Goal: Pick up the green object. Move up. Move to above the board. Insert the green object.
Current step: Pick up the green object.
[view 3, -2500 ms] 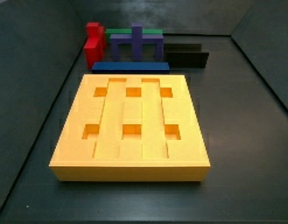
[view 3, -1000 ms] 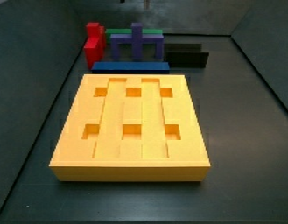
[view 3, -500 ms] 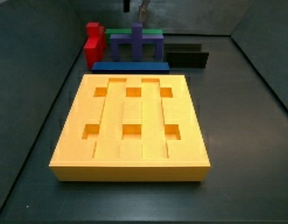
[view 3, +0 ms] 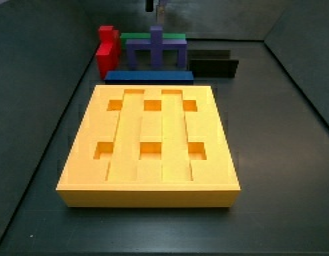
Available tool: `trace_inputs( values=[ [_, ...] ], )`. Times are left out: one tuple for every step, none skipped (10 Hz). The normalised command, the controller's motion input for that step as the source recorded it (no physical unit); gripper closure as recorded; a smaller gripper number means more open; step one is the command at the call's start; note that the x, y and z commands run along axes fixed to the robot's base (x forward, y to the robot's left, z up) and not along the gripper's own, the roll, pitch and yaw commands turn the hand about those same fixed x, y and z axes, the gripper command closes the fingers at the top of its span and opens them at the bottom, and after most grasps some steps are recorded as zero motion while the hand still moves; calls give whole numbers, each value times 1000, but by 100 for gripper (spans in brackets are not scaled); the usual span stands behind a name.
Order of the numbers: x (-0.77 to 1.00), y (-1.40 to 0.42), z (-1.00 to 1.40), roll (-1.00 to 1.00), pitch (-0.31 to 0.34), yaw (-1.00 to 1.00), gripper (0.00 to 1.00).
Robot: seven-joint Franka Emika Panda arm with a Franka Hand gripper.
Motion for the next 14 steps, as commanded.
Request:
trace_inputs(
  values=[
    [51,263,0,-163,10,-609,0],
    [40,220,-31,-139,41,-669,0],
    [11,223,-66,-123,57,-680,0],
    [0,283,-91,-136,50,-614,0],
    [0,363,-94,-154,27,-526,0],
    [-63,506,-329,-111,0,-406,0],
    [-117,294,-446,0,0,-189,0],
    [-77,191,-577,17,0,-149,0],
    [-89,131,-577,3,-3,-220,0],
    [-40,71,-483,0,-23,-246,0],
    [-54,63,-469,-6,-53,-209,0],
    [0,46,-391,-39,-67,-177,0],
    [0,94,-317,-63,-44,-194,0],
    [-26,109,-257,-99,-74,-180,0]
  ],
)
